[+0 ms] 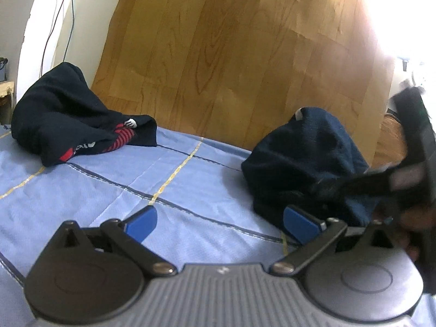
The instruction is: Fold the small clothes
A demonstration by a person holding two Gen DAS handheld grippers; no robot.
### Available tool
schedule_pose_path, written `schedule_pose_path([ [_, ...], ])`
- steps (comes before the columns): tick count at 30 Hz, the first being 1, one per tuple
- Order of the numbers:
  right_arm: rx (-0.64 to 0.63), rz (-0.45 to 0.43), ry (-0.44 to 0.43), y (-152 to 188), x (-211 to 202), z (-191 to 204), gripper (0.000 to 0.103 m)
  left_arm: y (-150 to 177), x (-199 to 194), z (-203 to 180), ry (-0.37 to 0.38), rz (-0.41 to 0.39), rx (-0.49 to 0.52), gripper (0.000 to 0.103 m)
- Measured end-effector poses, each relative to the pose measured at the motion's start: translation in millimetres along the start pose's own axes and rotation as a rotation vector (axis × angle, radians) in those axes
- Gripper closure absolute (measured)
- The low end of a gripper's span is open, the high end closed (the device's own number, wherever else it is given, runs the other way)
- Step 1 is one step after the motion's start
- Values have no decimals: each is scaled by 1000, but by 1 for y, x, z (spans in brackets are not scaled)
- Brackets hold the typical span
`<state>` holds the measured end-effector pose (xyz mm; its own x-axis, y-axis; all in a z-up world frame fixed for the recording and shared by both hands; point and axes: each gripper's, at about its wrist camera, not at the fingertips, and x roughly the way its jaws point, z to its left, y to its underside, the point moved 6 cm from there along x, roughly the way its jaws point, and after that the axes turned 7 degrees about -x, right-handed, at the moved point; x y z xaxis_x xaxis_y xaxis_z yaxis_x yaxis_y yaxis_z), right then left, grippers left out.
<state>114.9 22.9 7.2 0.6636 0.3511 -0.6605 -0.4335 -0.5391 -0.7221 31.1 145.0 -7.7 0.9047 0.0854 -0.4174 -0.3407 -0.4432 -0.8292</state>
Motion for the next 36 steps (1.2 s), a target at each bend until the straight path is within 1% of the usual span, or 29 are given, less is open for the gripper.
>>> schedule_pose_path([
  [1, 39, -34, -1, -5, -12, -10, 90, 1, -1, 0, 3, 3, -2, 1],
  [3, 83, -132, 12, -16, -48, -23, 90, 0, -1, 1, 6, 13, -15, 1],
  [4, 113, -184, 16, -19, -71, -34, 90, 0, -1, 2, 7, 16, -21, 1],
  [6, 165, -290, 56, -20, -119, -64, 90, 1, -1, 2, 6, 19, -27, 1],
  [7, 181, -338, 98, -19, -144, -80, 90, 1, -1, 1, 6, 20, -27, 1],
  [8, 198, -379, 158, -16, -168, -98, 90, 1, -1, 0, 5, 20, -24, 1],
  [10, 243, -422, 276, -1, -204, -136, 90, 1, -1, -1, 4, 18, -11, 1],
  [12, 279, -418, 412, 22, -227, -172, 90, 2, -1, -4, 0, 13, 3, 1],
  [14, 317, -379, 525, 50, -238, -203, 90, 2, 0, -5, -7, 10, 11, 0],
  [15, 333, -342, 571, 63, -236, -215, 90, 2, 0, -6, -12, 10, 14, 0],
  [17, 319, -224, 621, 87, -213, -224, 89, 2, 1, -5, -17, 12, 15, 0],
  [18, 338, -168, 636, 100, -201, -229, 85, 3, 1, -5, -19, 13, 15, 0],
  [19, 368, -125, 633, 113, -194, -231, 82, 3, 1, -5, -20, 15, 14, 0],
  [20, 397, -110, 619, 121, -187, -230, 82, 3, 1, -5, -21, 16, 14, 0],
  [21, 418, -136, 601, 129, -196, -237, 79, 3, 2, -5, -21, 17, 15, 0],
  [22, 425, -168, 586, 128, -197, -231, 68, 3, 2, -7, -25, 16, 14, 0],
  [24, 392, -223, 562, 121, -197, -218, 57, 4, 1, -8, -23, 15, 18, 0],
  [25, 357, -239, 530, 113, -192, -212, 57, 4, 1, -7, -19, 15, 19, 0],
  [26, 315, -249, 484, 102, -189, -200, 57, 4, 0, -8, -18, 13, 19, 0],
  [27, 273, -255, 420, 92, -183, -188, 55, 4, 1, -8, -17, 12, 17, 0],
  [29, 215, -247, 289, 77, -160, -159, 45, 3, 2, -6, -14, 15, 9, 0],
  [30, 192, -232, 224, 72, -145, -143, 35, 3, 3, -5, -11, 17, 3, 0],
  [31, 166, -212, 166, 68, -130, -127, 30, 3, 3, -5, -11, 19, -4, 0],
  [32, 141, -192, 126, 63, -118, -113, 30, 3, 3, -3, -7, 23, -7, 0],
  [34, 133, -158, 102, 56, -90, -96, 30, 3, 3, -3, -1, 25, -10, 0],
  [36, 213, -116, 80, 51, -60, -101, 32, 3, 4, -5, 1, 23, -7, 0],
])
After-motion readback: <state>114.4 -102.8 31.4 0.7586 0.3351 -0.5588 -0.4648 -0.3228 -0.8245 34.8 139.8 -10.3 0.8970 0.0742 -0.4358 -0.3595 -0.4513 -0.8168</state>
